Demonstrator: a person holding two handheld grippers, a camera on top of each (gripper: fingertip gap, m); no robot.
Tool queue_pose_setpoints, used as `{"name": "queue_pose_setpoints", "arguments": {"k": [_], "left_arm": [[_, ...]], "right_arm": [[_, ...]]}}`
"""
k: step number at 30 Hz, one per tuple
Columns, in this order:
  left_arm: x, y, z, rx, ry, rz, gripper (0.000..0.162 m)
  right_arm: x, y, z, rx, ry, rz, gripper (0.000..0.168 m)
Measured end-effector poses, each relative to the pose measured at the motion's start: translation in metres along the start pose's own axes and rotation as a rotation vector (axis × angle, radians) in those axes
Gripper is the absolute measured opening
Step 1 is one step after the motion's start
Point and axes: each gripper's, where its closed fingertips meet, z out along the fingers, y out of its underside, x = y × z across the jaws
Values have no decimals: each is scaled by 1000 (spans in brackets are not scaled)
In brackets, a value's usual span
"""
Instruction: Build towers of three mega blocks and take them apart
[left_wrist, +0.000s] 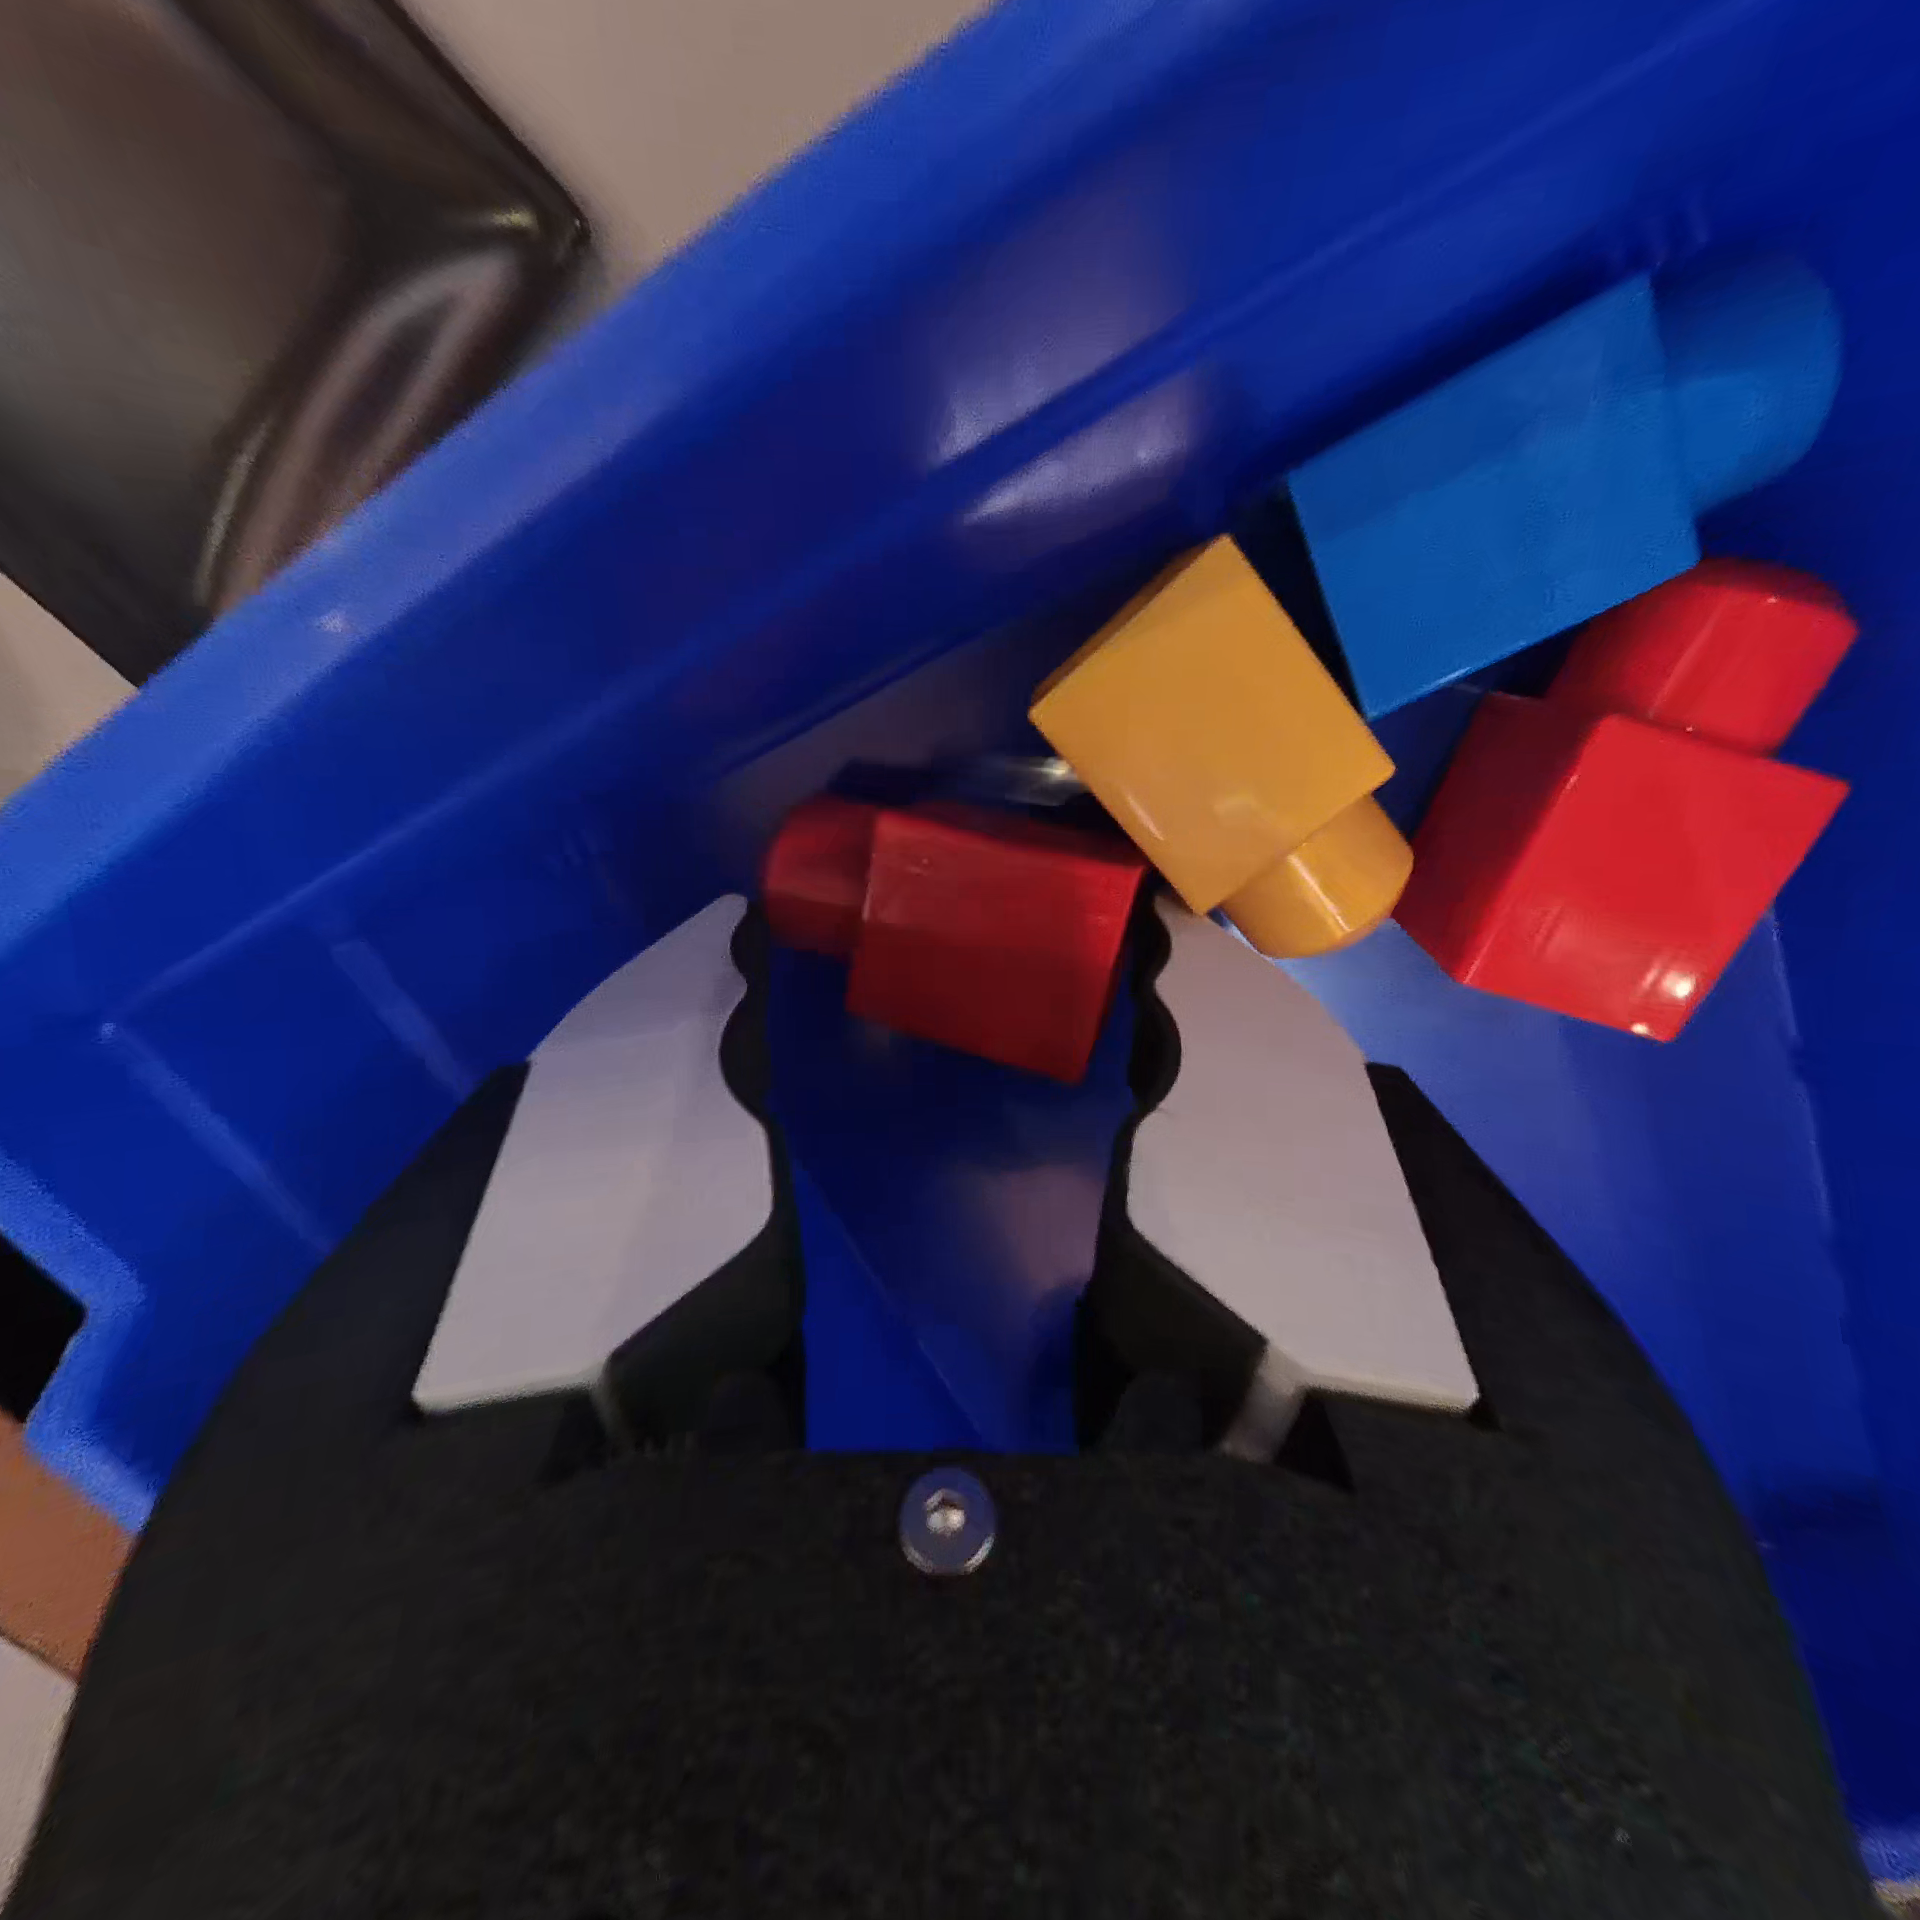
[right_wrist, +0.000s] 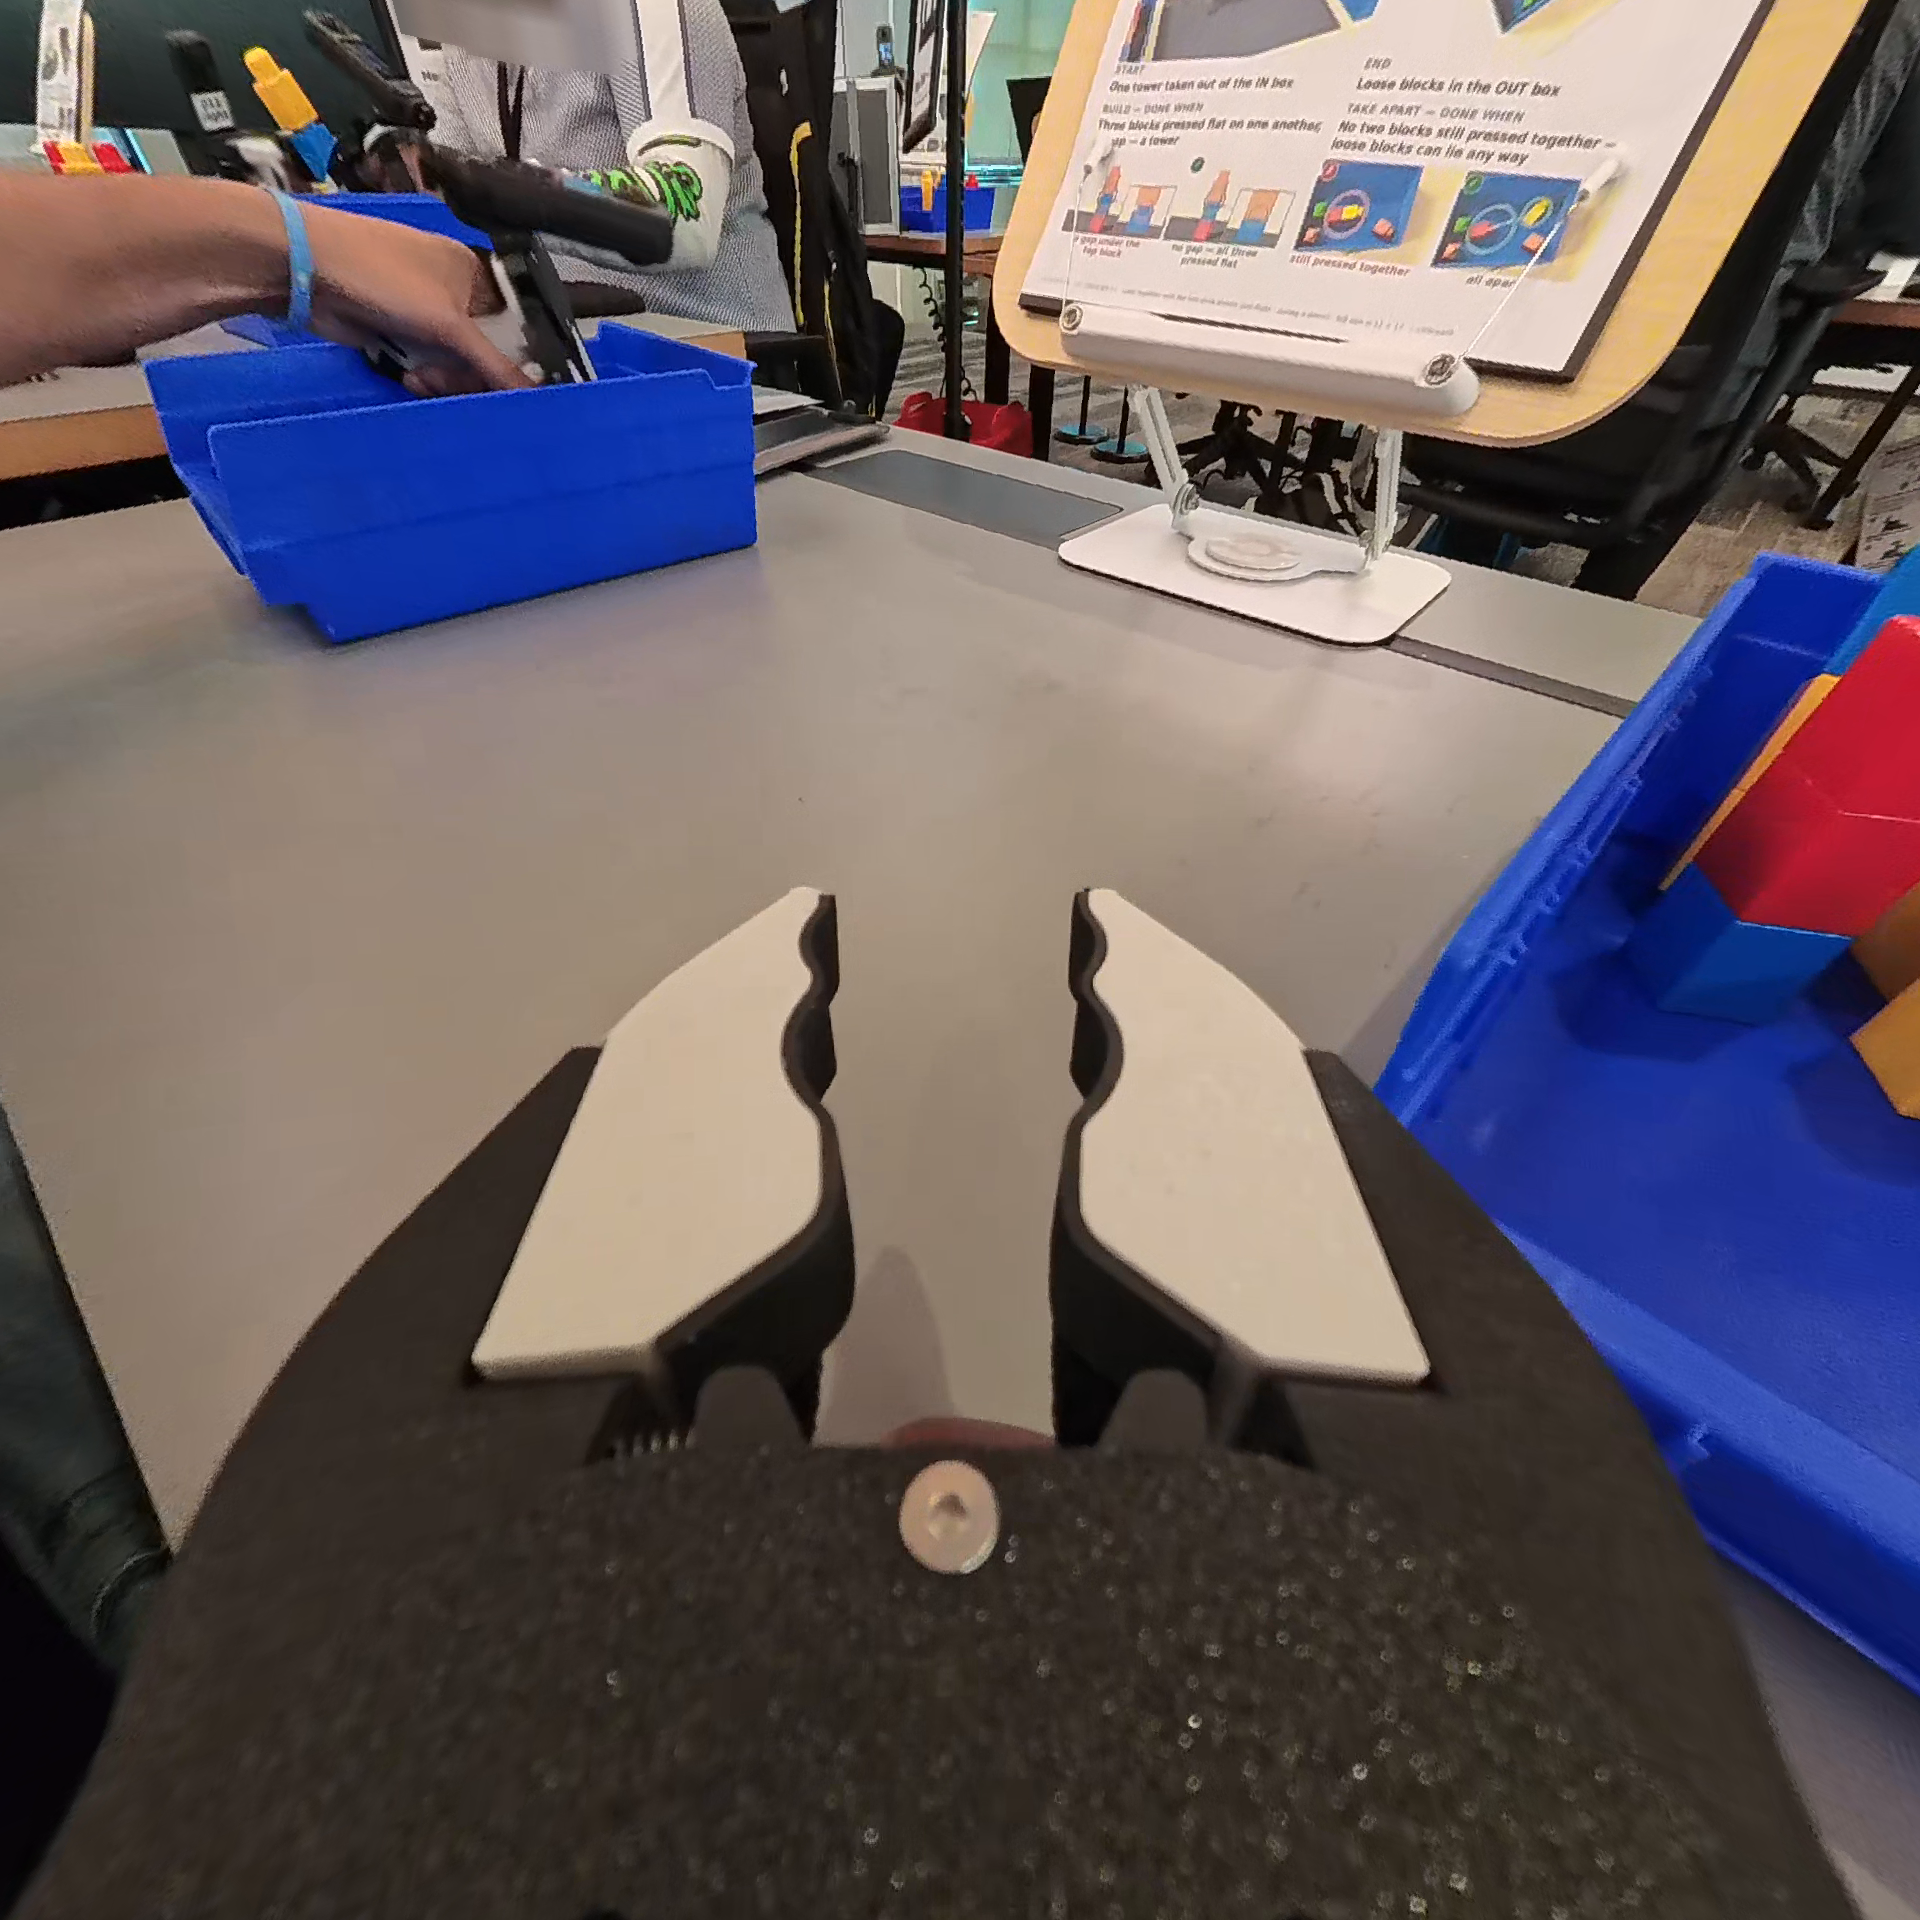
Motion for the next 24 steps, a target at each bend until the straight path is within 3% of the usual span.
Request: {"name": "queue_pose_setpoints", "arguments": {"k": [6,11,15,18,20,24], "left_arm": [[9,6,-31,127,-49,22,67],[37,6,-99,401,-110,55,67],[91,-14,-172,710,-147,118,66],[140,-31,-206,862,-198,186,67],[174,-47,-218,947,-216,201,66],[231,-75,-207,944,-403,296,66]], "right_arm": [[-3,3,2,-12,-12,-10,42],[-10,5,7,-25,-46,5,42],[-25,1,24,-50,-139,24,42],[-40,-14,44,-79,-244,83,43],[-47,-29,61,-112,-293,159,44],[-60,-69,103,-148,-363,233,47]]}}
